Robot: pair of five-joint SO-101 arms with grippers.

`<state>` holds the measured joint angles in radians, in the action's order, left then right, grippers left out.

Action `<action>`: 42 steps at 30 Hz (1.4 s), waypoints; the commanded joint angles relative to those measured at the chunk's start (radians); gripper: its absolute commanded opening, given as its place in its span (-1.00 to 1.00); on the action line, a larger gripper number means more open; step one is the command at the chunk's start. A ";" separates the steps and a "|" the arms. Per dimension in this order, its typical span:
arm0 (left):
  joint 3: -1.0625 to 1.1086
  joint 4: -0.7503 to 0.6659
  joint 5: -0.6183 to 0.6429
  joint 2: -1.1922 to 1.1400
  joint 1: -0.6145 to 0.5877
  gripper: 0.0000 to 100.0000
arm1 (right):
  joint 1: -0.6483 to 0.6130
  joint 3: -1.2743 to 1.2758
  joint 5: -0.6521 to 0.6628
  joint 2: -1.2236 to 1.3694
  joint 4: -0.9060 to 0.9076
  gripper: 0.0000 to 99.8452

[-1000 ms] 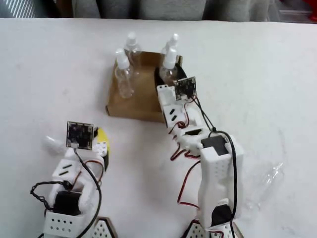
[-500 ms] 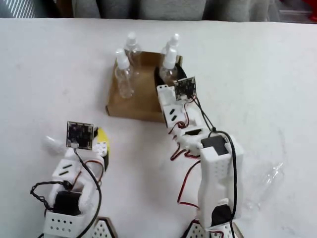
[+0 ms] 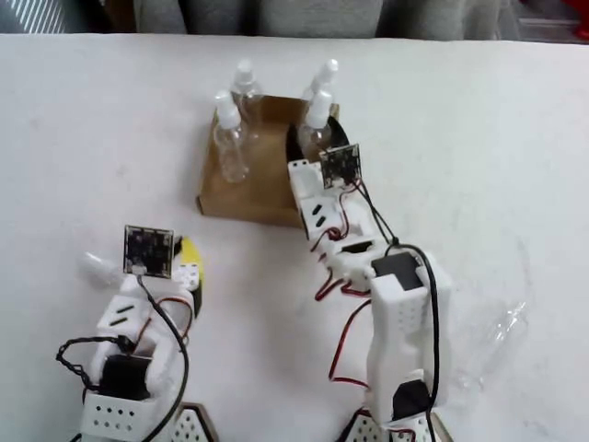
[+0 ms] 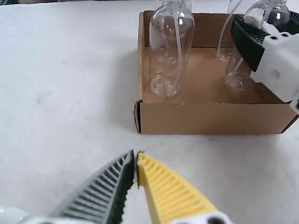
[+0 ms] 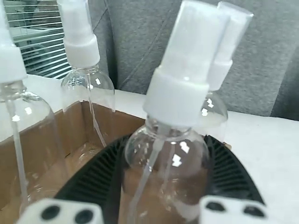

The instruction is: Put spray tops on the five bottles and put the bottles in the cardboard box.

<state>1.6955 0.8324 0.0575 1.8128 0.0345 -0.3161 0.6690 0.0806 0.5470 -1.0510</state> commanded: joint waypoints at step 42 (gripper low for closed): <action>-0.002 0.002 -0.012 0.013 -0.007 -0.95 | -0.007 0.408 0.003 -0.622 0.127 -0.47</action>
<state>1.6955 0.8324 0.0560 1.8128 0.0345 -0.3376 1.0142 0.0806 0.0913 -0.9682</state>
